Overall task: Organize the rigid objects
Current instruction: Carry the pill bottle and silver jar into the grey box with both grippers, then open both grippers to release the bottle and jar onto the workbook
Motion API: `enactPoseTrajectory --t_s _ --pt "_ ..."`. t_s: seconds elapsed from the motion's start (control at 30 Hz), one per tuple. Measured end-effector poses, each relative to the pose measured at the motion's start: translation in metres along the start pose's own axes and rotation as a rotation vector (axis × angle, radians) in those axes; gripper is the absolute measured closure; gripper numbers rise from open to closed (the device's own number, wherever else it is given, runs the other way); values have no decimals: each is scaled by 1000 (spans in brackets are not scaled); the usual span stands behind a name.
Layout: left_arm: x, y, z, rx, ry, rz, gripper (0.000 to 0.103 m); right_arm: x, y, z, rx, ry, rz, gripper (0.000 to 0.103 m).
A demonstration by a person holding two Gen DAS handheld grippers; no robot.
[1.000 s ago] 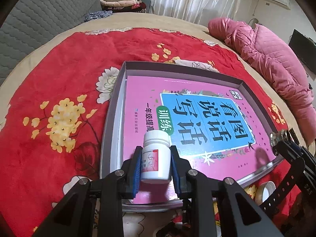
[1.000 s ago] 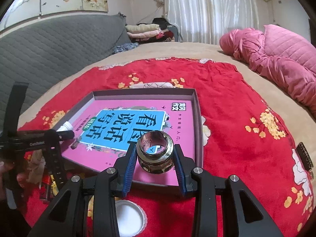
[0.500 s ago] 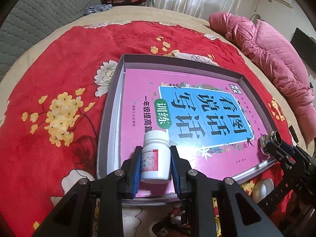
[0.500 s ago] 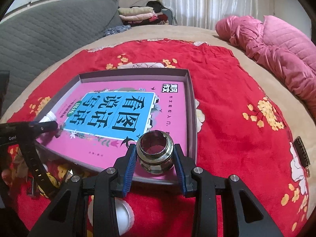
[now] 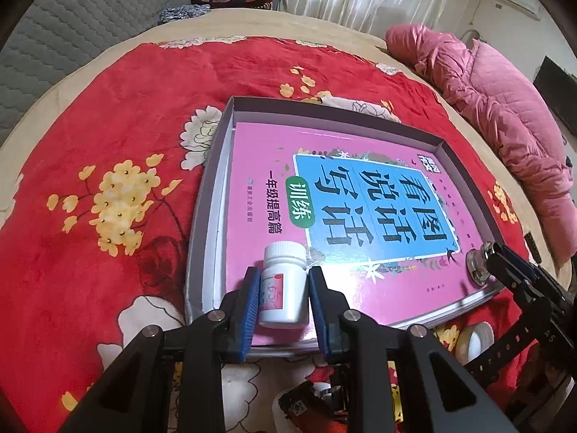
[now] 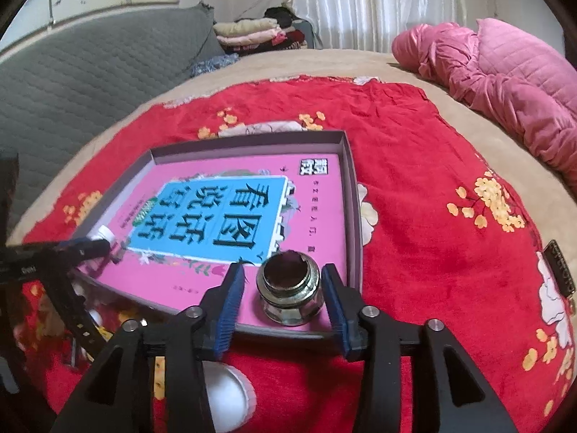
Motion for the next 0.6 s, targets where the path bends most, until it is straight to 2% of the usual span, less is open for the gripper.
enactPoseTrajectory --t_s 0.1,0.17,0.2,0.27,0.4,0.5,0.6 --pt "-1 -3 -2 4 -15 2 76 -3 -6 -1 -2 2 26 55" --pt "-2 -5 -3 11 -23 2 76 -5 -9 -2 -6 2 40 50" --pt "-2 -7 -3 19 -30 1 76 -6 -10 -2 -7 3 45 45" --pt "-1 -12 -3 33 -37 6 75 -7 -12 -3 -9 3 54 42" --pt "-1 -23 -3 37 -35 32 62 -9 -18 -4 -2 -6 79 42" --pt "-2 -32 -3 49 -43 50 61 -11 -24 -4 2 -7 100 40" --pt "1 -41 -2 37 -28 70 60 -11 -31 -3 11 -6 120 35"
Point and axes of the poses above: each gripper's, at about its wrist camera, not at the fingertips, and y roughly the way its jaws point, z to its right, x to its underside, the point moved 5 cm from there along y, roughly the way its jaws point, and after that the axes turned 14 degrees about -y, right-handed, at the moved point
